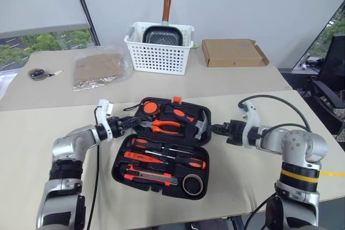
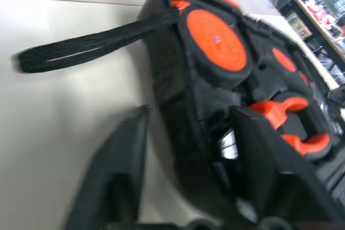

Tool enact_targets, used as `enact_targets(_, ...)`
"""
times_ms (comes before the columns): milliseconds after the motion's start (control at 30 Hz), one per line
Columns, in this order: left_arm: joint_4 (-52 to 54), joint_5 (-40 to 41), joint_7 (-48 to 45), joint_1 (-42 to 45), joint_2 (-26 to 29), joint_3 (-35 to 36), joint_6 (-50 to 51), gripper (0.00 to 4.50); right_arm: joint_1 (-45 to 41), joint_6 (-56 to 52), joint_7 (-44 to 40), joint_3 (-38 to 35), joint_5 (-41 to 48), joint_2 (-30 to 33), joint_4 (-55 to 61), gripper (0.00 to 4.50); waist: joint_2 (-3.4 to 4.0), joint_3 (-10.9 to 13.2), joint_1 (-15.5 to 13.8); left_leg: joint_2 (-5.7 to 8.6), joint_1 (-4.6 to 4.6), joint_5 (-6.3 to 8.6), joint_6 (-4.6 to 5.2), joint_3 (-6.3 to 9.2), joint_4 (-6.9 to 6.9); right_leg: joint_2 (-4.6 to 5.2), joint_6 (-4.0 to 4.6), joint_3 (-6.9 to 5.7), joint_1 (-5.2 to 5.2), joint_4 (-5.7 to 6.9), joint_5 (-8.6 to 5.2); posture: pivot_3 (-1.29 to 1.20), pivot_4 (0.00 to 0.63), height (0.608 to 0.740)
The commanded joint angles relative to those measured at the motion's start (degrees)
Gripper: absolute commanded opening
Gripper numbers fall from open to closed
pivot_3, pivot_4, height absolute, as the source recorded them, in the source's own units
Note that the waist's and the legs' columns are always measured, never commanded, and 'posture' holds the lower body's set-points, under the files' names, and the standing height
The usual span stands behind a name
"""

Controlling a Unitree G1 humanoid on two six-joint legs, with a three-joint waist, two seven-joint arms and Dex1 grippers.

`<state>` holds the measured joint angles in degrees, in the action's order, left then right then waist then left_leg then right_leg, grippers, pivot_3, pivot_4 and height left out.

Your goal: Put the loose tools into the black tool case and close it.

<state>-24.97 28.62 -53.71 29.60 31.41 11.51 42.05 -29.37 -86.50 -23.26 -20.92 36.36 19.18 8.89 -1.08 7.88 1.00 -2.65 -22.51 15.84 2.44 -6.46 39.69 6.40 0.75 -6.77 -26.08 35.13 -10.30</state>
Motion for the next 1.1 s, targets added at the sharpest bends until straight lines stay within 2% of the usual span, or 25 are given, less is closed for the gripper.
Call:
enact_targets(33,-3.8,0.1,-2.7,2.7,5.3,2.5,-0.5,3.06,-2.4,3.8,-0.8,0.0,1.0,0.4,1.0,0.00,0.00,0.0,0.0,-0.02,-0.03,-0.02,-0.04,0.00,-0.02,-0.03,0.00,-0.01,-0.04,-0.01,0.00,0.00,0.150,0.700)
enact_targets(200,-8.0,0.7,-5.4,7.0,7.3,2.1,0.8,3.06,-3.1,5.9,-1.8,2.1,1.0,1.2,-0.3,0.00,-0.01,0.0,-0.3,0.02,-0.10,-0.02,-0.03,0.01,0.03,0.02,0.00,-0.03,-0.04,-0.02,0.00,0.00,0.150,0.700)
enact_targets(567,-10.4,-0.6,-9.2,10.7,5.5,-2.6,3.9,3.06,-7.1,13.4,-4.2,7.6,-0.4,2.4,-6.9,0.00,-0.03,0.0,0.3,0.03,-0.13,-0.16,-0.26,-0.03,0.01,0.00,0.05,-0.04,-0.07,-0.02,0.04,0.00,0.150,0.700)
enact_targets(667,-11.7,-1.8,-9.8,11.3,5.8,-4.1,3.9,2.39,-8.0,14.7,-4.9,8.7,-0.8,2.6,-8.2,0.00,-0.05,0.0,0.2,0.03,-0.13,-0.15,-0.25,-0.02,0.01,0.00,0.02,-0.04,-0.07,0.00,0.02,0.00,0.150,0.700)
enact_targets(733,-13.5,-2.9,-9.4,12.4,5.8,-4.5,3.3,1.68,-8.4,15.3,-5.3,9.4,-0.8,2.9,-8.9,0.00,-0.05,0.0,0.2,0.02,-0.13,-0.15,-0.25,-0.02,0.01,-0.01,0.02,-0.05,-0.07,0.01,0.02,0.00,0.150,0.700)
enact_targets(767,-14.4,-3.4,-9.4,12.9,5.9,-4.8,2.8,1.19,-8.5,15.5,-5.5,9.7,-0.8,3.0,-9.1,0.00,-0.05,0.0,0.2,0.02,-0.13,-0.15,-0.25,-0.01,0.01,-0.02,0.02,-0.06,-0.07,0.01,0.03,0.00,0.150,0.700)
enact_targets(867,-16.6,-4.1,-10.0,14.4,6.1,-4.8,1.8,0.17,-8.8,16.0,-6.0,10.3,-0.9,3.3,-9.7,0.00,-0.05,0.0,0.0,0.02,-0.13,-0.15,-0.24,-0.01,0.02,-0.01,0.03,-0.07,-0.07,0.02,0.03,0.00,0.150,0.700)
enact_targets(1100,-17.3,-4.5,-13.9,15.3,6.1,-5.6,1.5,0.08,-9.9,18.5,-6.0,10.8,-1.3,3.1,-11.1,0.00,-0.05,0.0,0.1,-0.01,-0.06,-0.15,-0.20,0.00,0.03,-0.02,0.03,-0.06,-0.07,0.15,0.03,0.00,0.150,0.700)
